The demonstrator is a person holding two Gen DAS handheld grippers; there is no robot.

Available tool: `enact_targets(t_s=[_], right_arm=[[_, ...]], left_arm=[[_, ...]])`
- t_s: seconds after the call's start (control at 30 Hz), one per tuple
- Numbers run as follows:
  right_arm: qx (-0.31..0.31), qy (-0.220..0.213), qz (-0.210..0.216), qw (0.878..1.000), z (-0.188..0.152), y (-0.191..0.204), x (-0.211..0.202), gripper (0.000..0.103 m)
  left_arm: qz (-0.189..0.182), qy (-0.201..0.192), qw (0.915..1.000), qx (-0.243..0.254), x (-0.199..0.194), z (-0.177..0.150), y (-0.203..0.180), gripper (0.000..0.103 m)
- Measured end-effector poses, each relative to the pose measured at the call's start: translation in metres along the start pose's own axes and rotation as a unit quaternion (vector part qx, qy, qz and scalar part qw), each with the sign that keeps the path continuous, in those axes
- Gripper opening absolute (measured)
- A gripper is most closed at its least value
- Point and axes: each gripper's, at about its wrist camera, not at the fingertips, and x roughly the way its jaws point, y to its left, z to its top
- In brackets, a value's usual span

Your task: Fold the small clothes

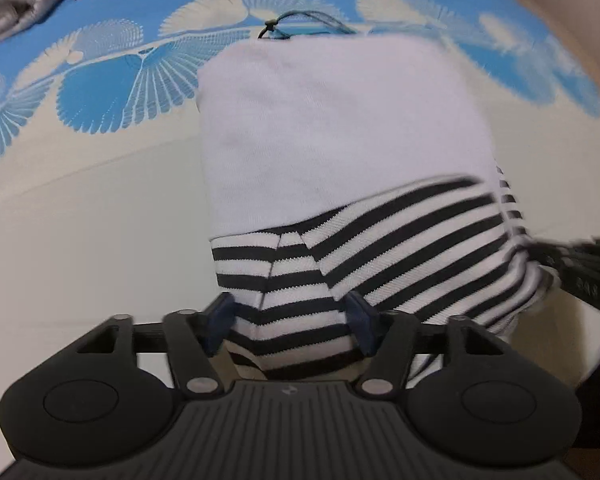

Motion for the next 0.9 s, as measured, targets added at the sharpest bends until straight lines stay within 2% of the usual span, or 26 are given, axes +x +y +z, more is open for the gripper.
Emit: enact_targets(t_s=[0.03, 0.1, 0.17, 0.23, 0.27, 0.3, 0.33, 0.37, 0.4, 0.47, 0.5, 0.6, 0.7, 0.8, 0.9], right_arm=[[-0.006, 0.017, -0.019, 1.0, -0.007, 0.0, 0.006, 0.0], [-0.001, 0.02, -0.017, 1.0, -0.014, -0.005, 0.008, 0.0], [0.015, -0.001, -0.007, 1.0, -0.013, -0.011, -0.006, 0.001], [0.018, -0.035, -0.007, 0.999, -0.009, -0.015, -0.028, 0.003], [0.015, -0.053, -0.015, 0.998, -0.006, -0.017, -0.041, 0.012], [0.012, -0.07, -0.018, 0.997, -0.003, -0.018, -0.054, 0.032], [0.009, -0.095, -0.015, 0.995, 0.0, -0.02, -0.072, 0.043], [0.007, -0.117, -0.011, 0.993, 0.001, -0.021, -0.088, 0.062], [0.0, -0.144, -0.006, 0.99, 0.002, -0.021, -0.106, 0.072], [-0.016, -0.184, 0.006, 0.983, 0.002, -0.022, -0.136, 0.08], [-0.023, -0.198, 0.01, 0.98, 0.001, -0.022, -0.149, 0.086], [-0.035, -0.232, 0.025, 0.972, -0.01, -0.021, -0.178, 0.093], [-0.037, -0.249, 0.037, 0.967, -0.026, -0.021, -0.191, 0.097], [-0.037, -0.252, 0.039, 0.966, -0.047, -0.015, -0.19, 0.098], [-0.035, -0.229, 0.039, 0.972, -0.068, -0.013, -0.173, 0.098]], left_arm=[[0.003, -0.002, 1.0, 0.001, -0.001, 0.0, -0.002, 0.073], [0.009, -0.012, 0.9999, 0.002, -0.008, -0.002, -0.005, 0.072], [0.024, -0.031, 0.9992, 0.002, -0.021, -0.004, -0.007, 0.075], [0.051, -0.065, 0.9966, -0.005, -0.036, -0.007, -0.009, 0.082], [0.063, -0.085, 0.9944, -0.011, -0.046, -0.006, -0.008, 0.087], [0.067, -0.103, 0.9922, -0.021, -0.057, -0.006, -0.007, 0.088], [0.069, -0.119, 0.99, -0.031, -0.069, -0.007, -0.005, 0.088], [0.072, -0.134, 0.9876, -0.041, -0.082, -0.008, -0.003, 0.09], [0.078, -0.146, 0.9849, -0.051, -0.094, -0.008, -0.001, 0.095], [0.096, -0.169, 0.9784, -0.07, -0.12, -0.011, 0.001, 0.102], [0.103, -0.182, 0.9751, -0.075, -0.132, -0.014, 0.0, 0.102], [0.115, -0.216, 0.9665, -0.077, -0.171, -0.03, -0.01, 0.102], [0.112, -0.234, 0.9609, -0.096, -0.198, -0.054, -0.024, 0.102], [0.088, -0.222, 0.9651, -0.108, -0.199, -0.08, -0.038, 0.102], [0.087, -0.213, 0.9666, -0.113, -0.178, -0.112, -0.051, 0.102]])
